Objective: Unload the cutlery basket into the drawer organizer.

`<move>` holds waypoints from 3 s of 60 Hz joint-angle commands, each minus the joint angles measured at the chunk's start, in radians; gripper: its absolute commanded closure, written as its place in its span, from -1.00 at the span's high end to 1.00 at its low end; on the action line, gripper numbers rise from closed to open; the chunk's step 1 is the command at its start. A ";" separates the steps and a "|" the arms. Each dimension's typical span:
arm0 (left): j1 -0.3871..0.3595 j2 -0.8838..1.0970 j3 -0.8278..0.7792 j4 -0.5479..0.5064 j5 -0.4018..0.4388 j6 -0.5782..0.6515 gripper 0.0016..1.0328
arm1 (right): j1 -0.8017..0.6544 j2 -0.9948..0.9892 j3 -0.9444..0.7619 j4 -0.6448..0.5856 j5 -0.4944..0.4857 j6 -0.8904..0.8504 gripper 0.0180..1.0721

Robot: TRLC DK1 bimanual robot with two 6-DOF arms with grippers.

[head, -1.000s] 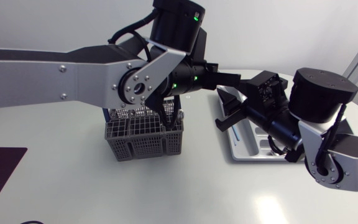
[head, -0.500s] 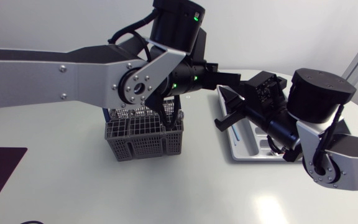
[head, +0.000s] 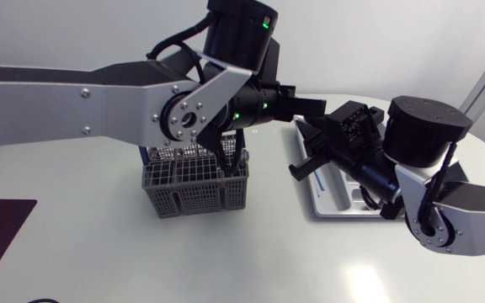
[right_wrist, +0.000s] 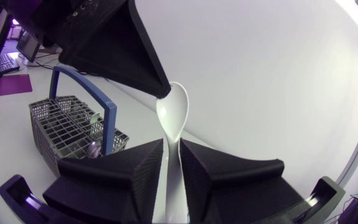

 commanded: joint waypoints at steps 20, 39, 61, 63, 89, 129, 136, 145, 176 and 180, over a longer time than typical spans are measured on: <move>-0.004 -0.016 0.015 -0.002 0.008 -0.032 -0.90 | -0.015 0.016 -0.023 0.020 -0.003 -0.004 -0.86; 0.002 -0.044 0.006 0.014 0.013 -0.025 0.09 | -0.028 -0.004 -0.034 0.017 -0.021 -0.006 -0.88; 0.073 -0.097 -0.014 0.069 0.019 0.062 0.22 | -0.187 -0.105 -0.096 -0.009 -0.196 -0.033 -0.88; 0.079 -0.097 -0.011 0.064 0.030 0.073 0.22 | -0.210 -0.119 -0.103 -0.015 -0.227 -0.041 -0.88; 0.197 -0.044 0.017 -0.177 0.209 0.373 0.22 | -0.540 -0.303 -0.330 0.008 -0.622 -0.415 -0.88; 0.268 -0.038 0.017 -0.442 0.340 0.565 0.22 | -0.945 -0.067 -0.381 0.069 -0.995 -0.901 -0.89; 0.266 -0.025 0.020 -0.448 0.354 0.565 0.23 | -1.014 0.035 -0.362 0.085 -1.063 -1.003 -0.89; 0.255 -0.001 0.037 -0.465 0.355 0.564 0.23 | -1.055 0.160 -0.318 0.101 -1.106 -1.096 -0.89; 0.225 0.105 0.135 -0.519 0.370 0.557 0.28 | -1.098 0.436 -0.137 0.086 -1.135 -1.355 -0.89; 0.225 0.125 0.153 -0.525 0.372 0.557 0.28 | -1.108 0.469 -0.126 0.083 -1.142 -1.394 -0.89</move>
